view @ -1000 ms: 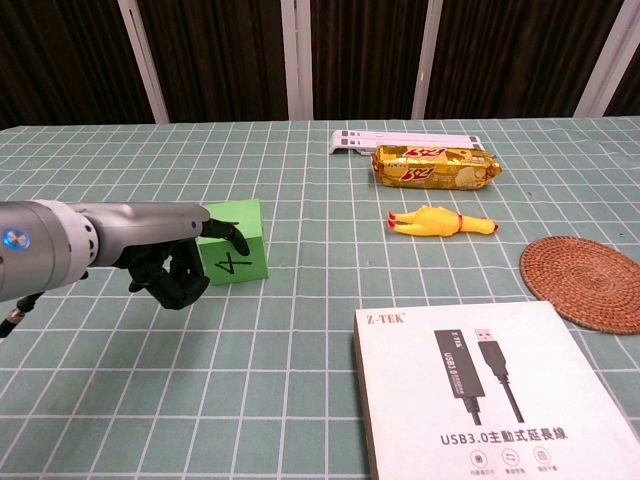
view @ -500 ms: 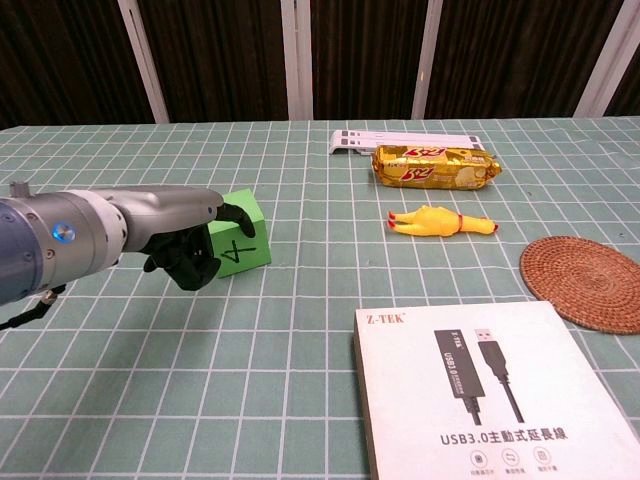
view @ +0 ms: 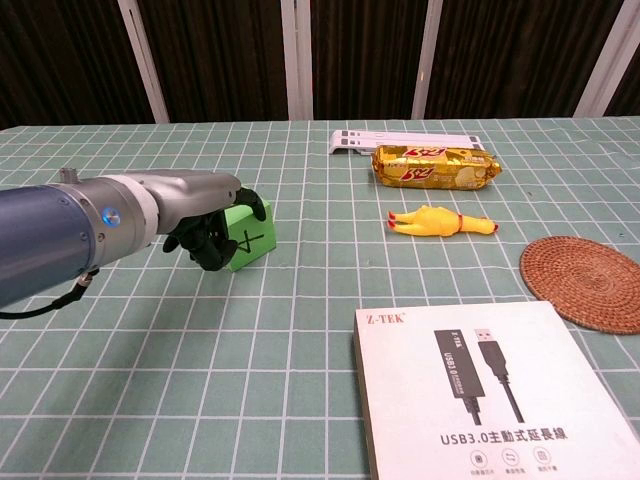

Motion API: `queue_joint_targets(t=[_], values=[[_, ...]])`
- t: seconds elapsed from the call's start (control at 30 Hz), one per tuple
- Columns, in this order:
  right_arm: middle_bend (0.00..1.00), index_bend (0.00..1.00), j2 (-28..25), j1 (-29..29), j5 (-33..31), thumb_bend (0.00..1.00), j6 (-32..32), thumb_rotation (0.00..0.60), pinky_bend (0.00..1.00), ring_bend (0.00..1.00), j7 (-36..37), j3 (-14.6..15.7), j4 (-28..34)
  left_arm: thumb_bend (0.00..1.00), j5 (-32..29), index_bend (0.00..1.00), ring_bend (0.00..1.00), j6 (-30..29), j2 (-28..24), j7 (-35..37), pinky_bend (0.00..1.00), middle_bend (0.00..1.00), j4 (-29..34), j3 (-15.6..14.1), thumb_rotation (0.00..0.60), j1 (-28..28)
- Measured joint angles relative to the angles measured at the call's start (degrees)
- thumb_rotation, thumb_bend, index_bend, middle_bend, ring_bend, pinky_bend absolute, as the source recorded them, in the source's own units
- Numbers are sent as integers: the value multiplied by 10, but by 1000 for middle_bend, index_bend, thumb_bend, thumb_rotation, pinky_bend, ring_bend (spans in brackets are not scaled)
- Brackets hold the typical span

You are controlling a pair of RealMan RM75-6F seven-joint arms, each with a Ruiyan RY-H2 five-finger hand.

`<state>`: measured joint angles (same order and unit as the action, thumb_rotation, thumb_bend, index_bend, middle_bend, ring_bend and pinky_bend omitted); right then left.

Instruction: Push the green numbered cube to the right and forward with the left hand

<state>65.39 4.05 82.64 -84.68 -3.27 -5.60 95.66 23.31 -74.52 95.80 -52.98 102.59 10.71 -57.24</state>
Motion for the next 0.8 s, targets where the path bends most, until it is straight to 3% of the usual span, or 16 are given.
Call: queue_joint_targets(t=[0.53,0.8], values=[[0,55,8,1,-6,73,-2,600,0,0,-19,-1,-1,752,-37,176,581,7,23,-24,694,755,-76,34,600,-15],[0,55,11,4,-6,73,2,600,0,0,-25,0,-1,750,-35,175,581,5,31,-35,694,752,-107,36,600,-18]])
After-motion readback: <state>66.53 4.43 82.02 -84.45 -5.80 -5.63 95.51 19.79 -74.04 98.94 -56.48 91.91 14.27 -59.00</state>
